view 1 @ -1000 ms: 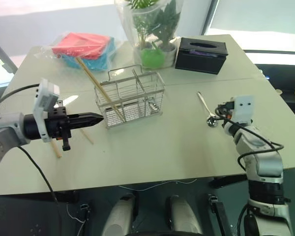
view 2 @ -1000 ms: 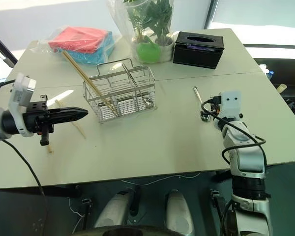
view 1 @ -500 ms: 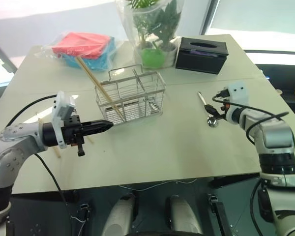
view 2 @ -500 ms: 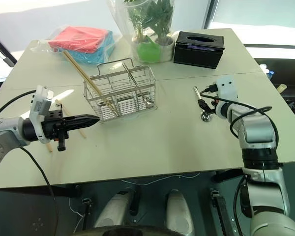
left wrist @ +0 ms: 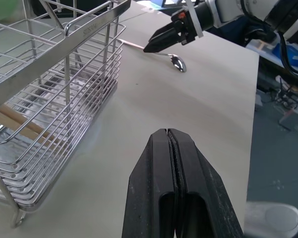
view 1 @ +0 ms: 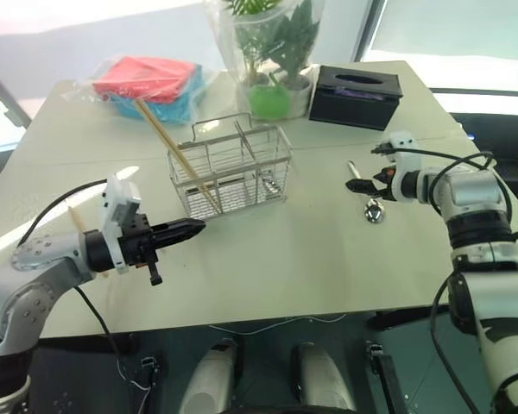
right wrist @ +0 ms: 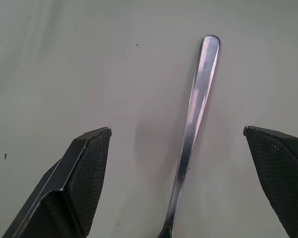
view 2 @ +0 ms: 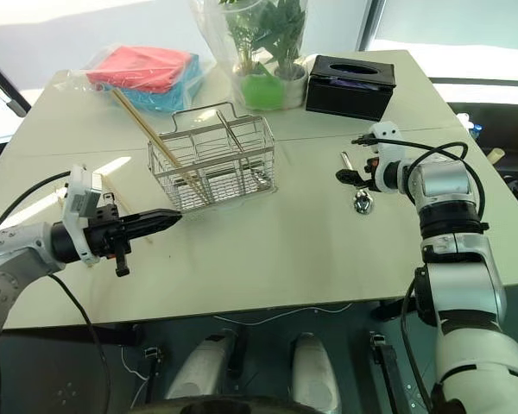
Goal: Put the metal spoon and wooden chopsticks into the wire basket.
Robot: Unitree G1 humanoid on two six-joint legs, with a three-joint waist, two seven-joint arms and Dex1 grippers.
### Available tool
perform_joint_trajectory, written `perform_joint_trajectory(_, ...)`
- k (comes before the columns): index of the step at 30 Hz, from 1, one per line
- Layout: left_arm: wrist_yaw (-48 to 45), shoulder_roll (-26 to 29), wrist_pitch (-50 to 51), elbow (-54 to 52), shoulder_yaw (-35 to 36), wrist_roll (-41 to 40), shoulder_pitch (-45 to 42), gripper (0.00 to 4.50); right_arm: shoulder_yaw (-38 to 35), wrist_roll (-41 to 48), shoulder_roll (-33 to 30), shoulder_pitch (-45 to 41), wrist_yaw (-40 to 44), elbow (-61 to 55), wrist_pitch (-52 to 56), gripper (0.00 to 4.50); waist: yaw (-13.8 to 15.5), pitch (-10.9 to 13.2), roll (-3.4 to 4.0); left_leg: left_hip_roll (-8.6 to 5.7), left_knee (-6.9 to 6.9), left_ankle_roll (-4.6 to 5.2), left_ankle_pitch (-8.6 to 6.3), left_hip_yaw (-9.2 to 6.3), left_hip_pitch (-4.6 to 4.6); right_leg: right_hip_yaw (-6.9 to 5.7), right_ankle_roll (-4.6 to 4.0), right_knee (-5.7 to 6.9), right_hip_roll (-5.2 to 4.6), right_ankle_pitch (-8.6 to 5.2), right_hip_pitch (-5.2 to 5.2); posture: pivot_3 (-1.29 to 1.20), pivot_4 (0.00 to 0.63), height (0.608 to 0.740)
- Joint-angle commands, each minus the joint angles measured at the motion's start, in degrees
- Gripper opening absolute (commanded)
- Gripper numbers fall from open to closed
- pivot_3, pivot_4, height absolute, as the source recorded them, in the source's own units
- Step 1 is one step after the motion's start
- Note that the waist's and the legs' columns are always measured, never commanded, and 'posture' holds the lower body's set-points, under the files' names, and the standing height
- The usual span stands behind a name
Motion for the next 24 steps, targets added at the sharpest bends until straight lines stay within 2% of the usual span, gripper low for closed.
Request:
perform_joint_trajectory(1, 0.1, 1.0, 0.1, -2.3, 4.3, -3.0, -0.1, 0.0, 1.1, -2.1, -0.3, -3.0, 2.3, 3.8, -2.7, 4.41, 0.0, 0.0, 0.0, 0.01, 0.0, 0.0, 0.0, -0.01, 0.0, 0.0, 0.0, 0.0, 0.01, 0.0, 0.0, 0.0, 0.15, 0.74)
perform_joint_trajectory(6, -0.4, 2.5, 0.7, -1.9, 5.6, -4.8, -0.6, 0.0, 2.1, -3.7, -0.2, -3.8, 4.8, 5.8, -3.5, 4.41, -0.1, 0.0, 0.01, 0.01, 0.0, -0.01, 0.0, 0.0, 0.03, 0.01, 0.0, 0.02, 0.03, 0.0, 0.01, 0.0, 0.15, 0.74)
perform_joint_trajectory(12, 0.0, 2.2, 0.2, -1.0, 4.8, -4.9, -2.8, 0.0, 2.5, -4.4, 0.5, -1.1, 6.1, 2.7, -1.9, 4.41, -0.1, 0.0, 0.01, 0.01, 0.0, -0.01, 0.0, 0.01, 0.05, 0.02, 0.0, 0.03, 0.06, 0.0, 0.02, 0.0, 0.15, 0.74)
perform_joint_trajectory(15, 0.2, 1.8, 0.2, -0.7, 4.5, -5.1, -3.8, 0.0, 2.5, -4.6, 0.6, 0.1, 6.0, 1.5, -1.4, 3.57, -0.1, 0.0, 0.0, 0.02, 0.0, -0.02, 0.0, 0.01, 0.06, 0.02, 0.01, 0.03, 0.07, 0.0, 0.02, 0.0, 0.15, 0.74)
perform_joint_trajectory(22, 1.0, 0.9, 0.2, 0.3, 4.8, -5.4, -5.8, 0.0, 2.0, -4.6, 0.6, 1.7, 6.1, -1.5, 0.4, 0.03, -0.2, 0.0, -0.01, 0.04, 0.0, -0.02, 0.01, 0.02, 0.09, 0.04, 0.01, 0.05, 0.1, 0.01, 0.04, 0.0, 0.15, 0.74)
perform_joint_trajectory(24, 1.0, 0.9, 0.2, 0.4, 4.8, -5.4, -5.9, 0.0, 1.9, -4.5, 0.5, 2.2, 6.1, -2.5, 1.0, 0.03, -0.2, 0.0, -0.01, 0.04, 0.0, -0.02, 0.01, 0.03, 0.11, 0.05, 0.02, 0.05, 0.1, 0.01, 0.05, 0.0, 0.15, 0.74)
